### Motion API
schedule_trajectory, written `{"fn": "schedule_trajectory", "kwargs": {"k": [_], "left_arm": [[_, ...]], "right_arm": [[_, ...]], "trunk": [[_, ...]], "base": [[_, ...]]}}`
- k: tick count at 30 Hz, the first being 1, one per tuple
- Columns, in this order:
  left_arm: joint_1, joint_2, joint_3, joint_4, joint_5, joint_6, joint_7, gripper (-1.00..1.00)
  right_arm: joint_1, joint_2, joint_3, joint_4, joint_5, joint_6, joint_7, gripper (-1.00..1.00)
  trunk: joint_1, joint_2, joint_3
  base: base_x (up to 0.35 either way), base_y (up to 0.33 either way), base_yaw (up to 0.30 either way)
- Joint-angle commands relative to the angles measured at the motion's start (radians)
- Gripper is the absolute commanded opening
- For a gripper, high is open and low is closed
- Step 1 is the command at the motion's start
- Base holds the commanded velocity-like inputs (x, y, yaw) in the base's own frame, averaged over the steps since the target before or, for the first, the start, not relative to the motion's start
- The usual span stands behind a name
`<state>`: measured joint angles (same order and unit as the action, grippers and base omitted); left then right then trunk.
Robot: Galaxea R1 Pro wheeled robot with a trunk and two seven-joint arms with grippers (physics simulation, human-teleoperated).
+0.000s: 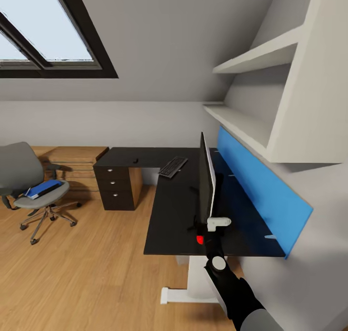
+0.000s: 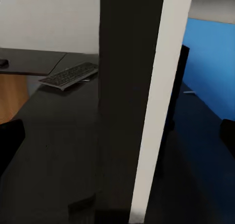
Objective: In the bedroom, organize the workspace by keeping the computer under the desk, ensuring the monitor is on the desk, placing the keyboard on the desk next to the monitor, placing the mouse on the desk next to the keyboard, moving the folder from the swivel chair onto the desk next to the mouse, stacking the notebook on top of the folder with the pen on top of the notebook, and positioning the swivel chair next to the desk.
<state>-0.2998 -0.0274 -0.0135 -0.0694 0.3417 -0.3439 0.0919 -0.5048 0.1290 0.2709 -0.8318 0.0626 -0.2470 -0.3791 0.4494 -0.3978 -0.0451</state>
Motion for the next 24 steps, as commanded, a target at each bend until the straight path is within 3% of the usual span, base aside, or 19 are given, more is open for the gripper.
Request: {"fn": "schedule_trajectory", "kwargs": {"k": [1, 11, 24], "left_arm": [[-0.001, 0.000, -0.002, 0.000, 0.002, -0.003, 0.003, 1.00], [-0.001, 0.000, -0.002, 0.001, 0.002, -0.003, 0.003, 1.00], [-0.001, 0.000, -0.003, 0.000, 0.002, -0.003, 0.003, 1.00]], "right_arm": [[-0.001, 0.000, 0.002, 0.001, 0.007, 0.000, -0.008, 1.00], [-0.001, 0.000, 0.002, 0.001, 0.006, 0.000, -0.008, 1.00], [-0.001, 0.000, 0.002, 0.000, 0.008, 0.000, -0.009, 1.00]], "trunk": [[0.001, -0.002, -0.002], [0.001, -0.002, -0.002], [0.001, -0.002, -0.002]], "base": [[0.000, 0.099, 0.000], [0.005, 0.028, 0.000], [0.116, 0.001, 0.000]]}}
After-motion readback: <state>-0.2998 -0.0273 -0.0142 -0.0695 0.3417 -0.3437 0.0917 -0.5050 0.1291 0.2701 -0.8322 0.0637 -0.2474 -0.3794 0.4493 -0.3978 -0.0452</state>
